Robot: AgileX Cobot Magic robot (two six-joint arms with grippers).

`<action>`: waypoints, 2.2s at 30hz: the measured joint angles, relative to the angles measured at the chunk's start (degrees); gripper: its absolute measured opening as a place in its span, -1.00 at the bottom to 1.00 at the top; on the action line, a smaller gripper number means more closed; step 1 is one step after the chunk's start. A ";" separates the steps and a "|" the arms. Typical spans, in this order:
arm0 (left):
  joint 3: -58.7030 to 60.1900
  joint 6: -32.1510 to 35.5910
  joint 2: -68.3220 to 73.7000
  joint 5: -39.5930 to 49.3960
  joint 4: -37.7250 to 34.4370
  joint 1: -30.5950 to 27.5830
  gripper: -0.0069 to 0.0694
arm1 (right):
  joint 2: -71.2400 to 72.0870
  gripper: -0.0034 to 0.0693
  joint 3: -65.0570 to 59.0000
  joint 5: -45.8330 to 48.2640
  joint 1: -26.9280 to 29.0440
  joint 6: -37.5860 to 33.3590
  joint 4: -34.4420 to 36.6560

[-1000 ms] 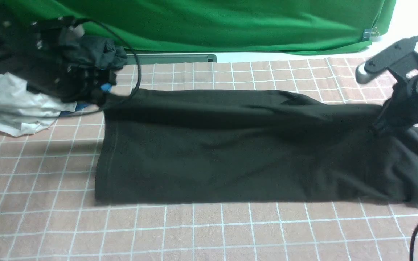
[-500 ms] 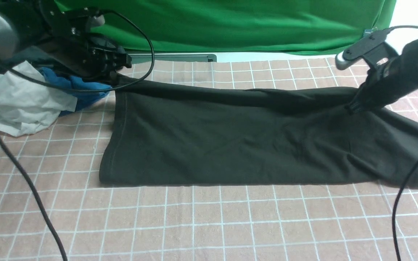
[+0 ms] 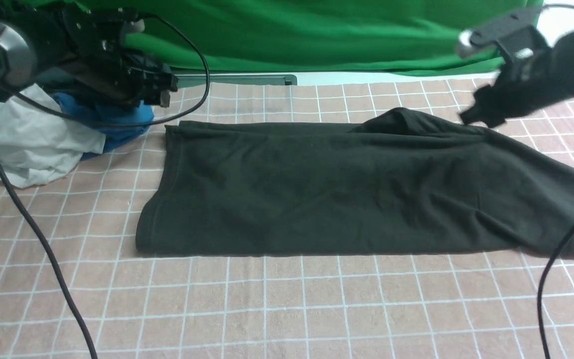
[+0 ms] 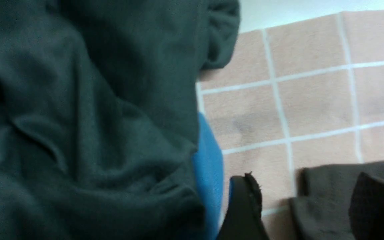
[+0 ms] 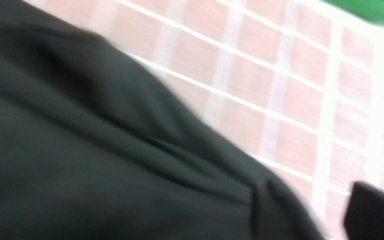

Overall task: Fold a long-sleeved shirt over a pink coffee tablecloth.
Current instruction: 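Fold the black garment in half by bringing its near edge over to the far edge, then pull the folded dark garment lengthwise by its ends to straighten it flat on the table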

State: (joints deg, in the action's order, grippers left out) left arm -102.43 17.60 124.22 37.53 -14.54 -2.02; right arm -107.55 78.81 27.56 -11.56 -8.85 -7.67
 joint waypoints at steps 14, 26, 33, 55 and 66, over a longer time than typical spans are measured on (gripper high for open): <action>13.87 11.47 -24.26 4.78 -8.27 10.65 -0.78 | -22.89 -0.81 23.47 8.13 -0.37 -11.10 19.72; 45.12 11.48 -52.34 -5.16 -4.81 23.66 -0.78 | -16.11 -0.66 26.97 16.62 10.43 -10.94 19.61; 58.10 11.48 -67.61 -11.63 -5.53 23.73 -0.78 | 3.42 -0.52 4.44 18.86 17.55 -7.70 19.26; 63.98 12.37 -77.09 -20.95 -7.75 23.73 -0.78 | -0.55 0.62 -13.56 5.28 28.62 4.35 8.35; 63.98 12.37 -77.09 -20.84 -7.84 23.73 -0.78 | -1.93 0.10 -13.56 4.86 28.68 3.07 10.76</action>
State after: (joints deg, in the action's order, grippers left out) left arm -38.45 29.97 47.13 16.69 -22.38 21.71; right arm -109.49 65.25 32.42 17.12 -5.78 3.09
